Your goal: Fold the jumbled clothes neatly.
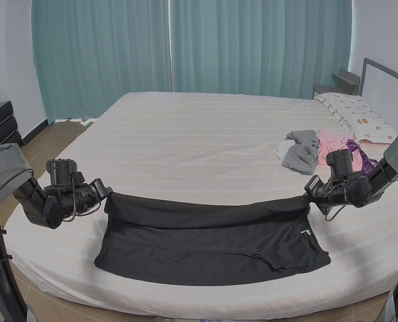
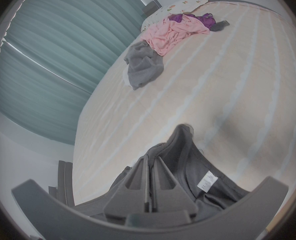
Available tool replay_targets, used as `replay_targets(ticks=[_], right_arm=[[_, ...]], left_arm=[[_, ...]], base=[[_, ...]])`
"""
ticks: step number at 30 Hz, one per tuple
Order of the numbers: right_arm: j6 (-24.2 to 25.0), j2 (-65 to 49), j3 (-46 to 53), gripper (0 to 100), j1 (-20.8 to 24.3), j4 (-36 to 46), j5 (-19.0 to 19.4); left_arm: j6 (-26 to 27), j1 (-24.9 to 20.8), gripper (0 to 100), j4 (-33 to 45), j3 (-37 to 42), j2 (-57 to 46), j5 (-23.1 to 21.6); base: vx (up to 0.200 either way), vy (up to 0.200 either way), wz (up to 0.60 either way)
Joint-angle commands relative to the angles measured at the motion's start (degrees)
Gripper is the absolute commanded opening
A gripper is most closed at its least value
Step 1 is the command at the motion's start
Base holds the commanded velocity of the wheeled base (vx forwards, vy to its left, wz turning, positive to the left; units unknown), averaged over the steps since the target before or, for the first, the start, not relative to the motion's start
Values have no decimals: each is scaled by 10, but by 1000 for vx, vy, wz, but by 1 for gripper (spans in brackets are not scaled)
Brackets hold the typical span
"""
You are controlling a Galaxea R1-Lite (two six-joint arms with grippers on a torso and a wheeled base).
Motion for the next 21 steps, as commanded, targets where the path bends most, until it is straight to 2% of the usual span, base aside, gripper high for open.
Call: replay_targets(ticks=[1, 9, 21], right_arm=[[2, 3, -30, 0, -2, 1, 0], [10, 7, -59, 0, -5, 0, 0], [12, 28, -89, 0, -9, -1, 0]], left_arm=[[0, 2, 0, -18, -17, 18, 0], [-2, 3, 0, -79, -24, 27, 0], [0, 4, 0, -115, -33, 50, 2]], base=[[0, 0, 0], [0, 0, 0], [0, 0, 0]])
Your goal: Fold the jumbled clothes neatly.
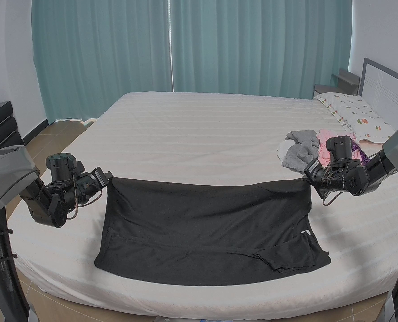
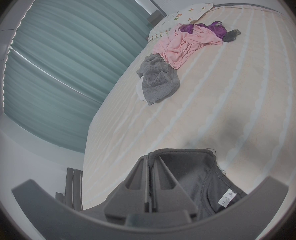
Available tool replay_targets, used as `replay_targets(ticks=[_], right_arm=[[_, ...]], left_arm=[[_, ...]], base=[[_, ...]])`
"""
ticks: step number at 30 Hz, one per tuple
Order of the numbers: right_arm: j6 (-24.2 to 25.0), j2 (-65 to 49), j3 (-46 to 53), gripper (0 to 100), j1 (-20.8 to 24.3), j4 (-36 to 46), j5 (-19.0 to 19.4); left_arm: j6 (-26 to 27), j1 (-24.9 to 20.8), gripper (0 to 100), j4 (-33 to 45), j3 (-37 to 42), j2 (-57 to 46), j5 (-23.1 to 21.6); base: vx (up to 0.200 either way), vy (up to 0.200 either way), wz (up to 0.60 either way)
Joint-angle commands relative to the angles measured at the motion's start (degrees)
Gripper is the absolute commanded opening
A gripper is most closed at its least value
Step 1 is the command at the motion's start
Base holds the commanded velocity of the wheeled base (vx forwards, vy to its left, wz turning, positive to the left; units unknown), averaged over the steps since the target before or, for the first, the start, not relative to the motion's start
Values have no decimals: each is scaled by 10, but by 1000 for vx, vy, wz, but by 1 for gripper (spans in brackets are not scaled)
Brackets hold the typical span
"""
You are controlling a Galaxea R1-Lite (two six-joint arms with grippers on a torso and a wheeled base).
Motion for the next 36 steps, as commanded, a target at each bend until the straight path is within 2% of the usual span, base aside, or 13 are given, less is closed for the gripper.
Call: replay_targets(ticks=[1, 13, 17, 22, 29, 33, 36], right_arm=[[0, 8, -3, 0, 0, 1, 0], [-8, -42, 110, 0, -4, -5, 12], [-18, -49, 158, 0, -4, -6, 28], [-22, -42, 185, 0, -2, -9, 35], [-40, -38, 213, 0, -3, -9, 50], [-70, -23, 226, 0, -2, -10, 46], [-71, -17, 233, 0, -1, -17, 48]], left_arm=[[1, 1, 0, 0, 5, 13, 2], [8, 19, 0, -1, 80, -18, -1], [54, 24, 0, -1, 134, -26, -6], [79, 21, 0, -2, 174, -21, -7], [93, 17, 0, -1, 199, -9, -7], [112, 17, 0, -1, 207, 1, -7], [129, 18, 0, -1, 219, 5, -7]], base=[[0, 0, 0], [0, 0, 0], [0, 0, 0], [0, 0, 0], [0, 0, 0], [0, 0, 0], [0, 0, 0]])
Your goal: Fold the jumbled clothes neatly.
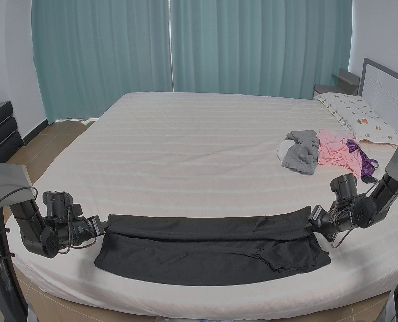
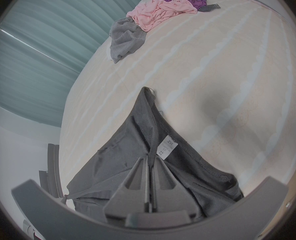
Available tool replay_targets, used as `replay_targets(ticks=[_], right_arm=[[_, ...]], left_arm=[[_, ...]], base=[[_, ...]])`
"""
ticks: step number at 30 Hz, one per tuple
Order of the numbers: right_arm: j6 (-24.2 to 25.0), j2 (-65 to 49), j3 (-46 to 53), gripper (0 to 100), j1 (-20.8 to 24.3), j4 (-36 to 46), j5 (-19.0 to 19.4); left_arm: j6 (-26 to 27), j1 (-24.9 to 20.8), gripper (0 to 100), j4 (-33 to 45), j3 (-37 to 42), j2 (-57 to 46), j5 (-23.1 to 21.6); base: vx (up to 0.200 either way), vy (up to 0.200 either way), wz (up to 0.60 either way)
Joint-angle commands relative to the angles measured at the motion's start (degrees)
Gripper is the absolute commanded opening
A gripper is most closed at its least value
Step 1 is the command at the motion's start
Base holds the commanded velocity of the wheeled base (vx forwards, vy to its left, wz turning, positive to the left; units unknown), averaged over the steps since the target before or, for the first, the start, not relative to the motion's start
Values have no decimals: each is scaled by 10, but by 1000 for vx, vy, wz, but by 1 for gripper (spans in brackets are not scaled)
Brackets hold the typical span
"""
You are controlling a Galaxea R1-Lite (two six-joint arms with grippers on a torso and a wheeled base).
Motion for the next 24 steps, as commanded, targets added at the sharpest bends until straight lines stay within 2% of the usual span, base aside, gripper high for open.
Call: replay_targets(ticks=[1, 9, 10, 19, 21, 24], right_arm=[[-2, 17, 16, 0, 2, -8, 1], [-11, 30, 28, 0, 7, -43, 0], [-12, 29, 28, 100, 7, -43, 0], [-6, -34, 34, 100, 2, -43, 5], [-6, -57, 58, 100, 6, -49, 9], [-3, -62, 85, 100, 6, -76, 10]], left_arm=[[16, 1, 0, -1, 17, 15, 1], [26, 2, 0, -1, 17, 23, 1], [26, 2, 100, 0, 17, 23, 1], [3, 5, 100, 0, 15, 4, 1], [-54, 5, 100, 5, 6, -19, 0], [-81, 3, 100, 7, -10, -20, -1]], base=[[0, 0, 0], [0, 0, 0], [0, 0, 0], [0, 0, 0], [0, 0, 0], [0, 0, 0]])
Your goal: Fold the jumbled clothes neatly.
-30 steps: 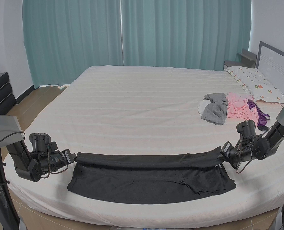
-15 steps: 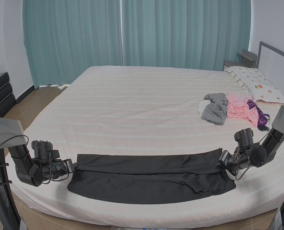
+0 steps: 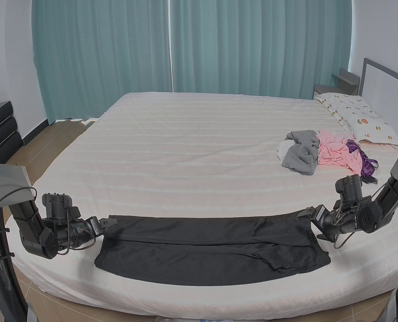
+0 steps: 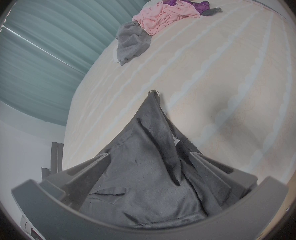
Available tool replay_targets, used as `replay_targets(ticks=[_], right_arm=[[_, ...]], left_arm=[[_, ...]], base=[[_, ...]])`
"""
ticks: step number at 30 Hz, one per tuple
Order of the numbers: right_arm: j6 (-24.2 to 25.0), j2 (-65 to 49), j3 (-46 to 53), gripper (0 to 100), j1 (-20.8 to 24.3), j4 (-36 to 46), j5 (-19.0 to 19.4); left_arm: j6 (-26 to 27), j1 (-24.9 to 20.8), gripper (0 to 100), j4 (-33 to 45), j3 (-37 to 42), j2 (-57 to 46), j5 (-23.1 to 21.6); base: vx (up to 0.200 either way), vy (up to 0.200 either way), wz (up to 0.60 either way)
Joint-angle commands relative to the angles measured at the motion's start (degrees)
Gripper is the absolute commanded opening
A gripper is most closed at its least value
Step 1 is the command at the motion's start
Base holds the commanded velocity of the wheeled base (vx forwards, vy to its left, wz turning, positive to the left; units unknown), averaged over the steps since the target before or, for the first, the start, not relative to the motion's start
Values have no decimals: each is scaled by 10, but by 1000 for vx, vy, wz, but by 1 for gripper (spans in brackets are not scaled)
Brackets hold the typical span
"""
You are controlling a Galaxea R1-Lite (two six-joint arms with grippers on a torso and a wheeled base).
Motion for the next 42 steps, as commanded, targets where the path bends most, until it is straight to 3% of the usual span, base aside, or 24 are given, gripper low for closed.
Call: replay_targets(ticks=[1, 6, 10, 19, 36, 37, 42], right_arm=[[3, -31, 50, 100, 2, -42, 7], [13, -12, 88, 100, 2, -120, 26], [23, -1, 93, 100, 3, -134, 27], [24, 0, 96, 100, 3, -134, 29], [24, -1, 109, 100, 2, -134, 45], [24, -1, 109, 100, 1, -134, 45], [25, -1, 113, 100, -2, -134, 45]], left_arm=[[-30, -1, 100, 4, -26, -20, -1], [-29, -19, 100, 37, -66, 18, 0], [-22, -22, 100, 83, -84, 34, -2], [32, -23, 100, 79, -66, 53, -8], [43, -41, 100, 35, -17, 24, -12], [43, -41, 0, 36, -18, 23, -12], [43, -41, 0, 35, -9, 14, -8]], base=[[0, 0, 0], [0, 0, 0], [0, 0, 0], [0, 0, 0], [0, 0, 0], [0, 0, 0], [0, 0, 0]])
